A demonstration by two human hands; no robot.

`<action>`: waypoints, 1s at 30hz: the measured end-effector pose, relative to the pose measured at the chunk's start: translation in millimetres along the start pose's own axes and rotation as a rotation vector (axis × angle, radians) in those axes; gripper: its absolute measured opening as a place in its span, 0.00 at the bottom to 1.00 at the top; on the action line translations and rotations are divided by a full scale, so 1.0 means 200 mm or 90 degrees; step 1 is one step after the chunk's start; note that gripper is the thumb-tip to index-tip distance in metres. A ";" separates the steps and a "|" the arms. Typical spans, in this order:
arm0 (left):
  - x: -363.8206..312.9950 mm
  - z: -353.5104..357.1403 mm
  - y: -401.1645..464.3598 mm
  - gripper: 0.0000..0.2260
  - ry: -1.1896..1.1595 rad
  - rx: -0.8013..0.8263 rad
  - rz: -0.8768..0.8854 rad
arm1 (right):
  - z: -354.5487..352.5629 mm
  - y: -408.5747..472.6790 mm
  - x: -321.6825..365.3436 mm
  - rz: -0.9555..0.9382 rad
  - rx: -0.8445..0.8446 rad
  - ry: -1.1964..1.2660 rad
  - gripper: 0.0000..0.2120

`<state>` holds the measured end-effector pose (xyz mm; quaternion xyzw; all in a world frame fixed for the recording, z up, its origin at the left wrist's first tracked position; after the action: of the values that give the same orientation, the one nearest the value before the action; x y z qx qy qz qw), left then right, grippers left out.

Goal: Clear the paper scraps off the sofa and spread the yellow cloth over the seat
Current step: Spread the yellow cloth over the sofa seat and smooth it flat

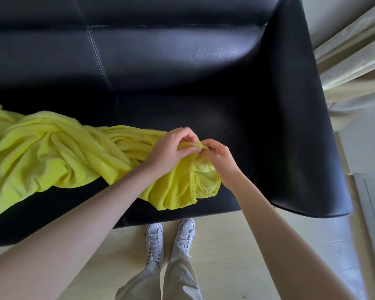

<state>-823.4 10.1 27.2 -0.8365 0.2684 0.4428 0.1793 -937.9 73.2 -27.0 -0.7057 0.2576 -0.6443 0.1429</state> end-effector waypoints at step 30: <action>0.03 -0.21 0.08 0.11 -0.031 -0.141 -0.057 | 0.28 -0.03 -0.05 -0.070 -0.022 -0.218 0.18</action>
<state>-803.8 -26.6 44.5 -0.8512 0.1756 0.4817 0.1120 -882.5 76.3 -40.1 -0.8206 0.2012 -0.5170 0.1369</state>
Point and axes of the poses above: each hand's wrist, its own y-axis towards the middle knuckle, its own z-axis out of the palm, x = y × z, the point moved 10 cm from there along y, towards the middle knuckle, and after that the axes turned 1 degree about y, right-handed, at the moved point
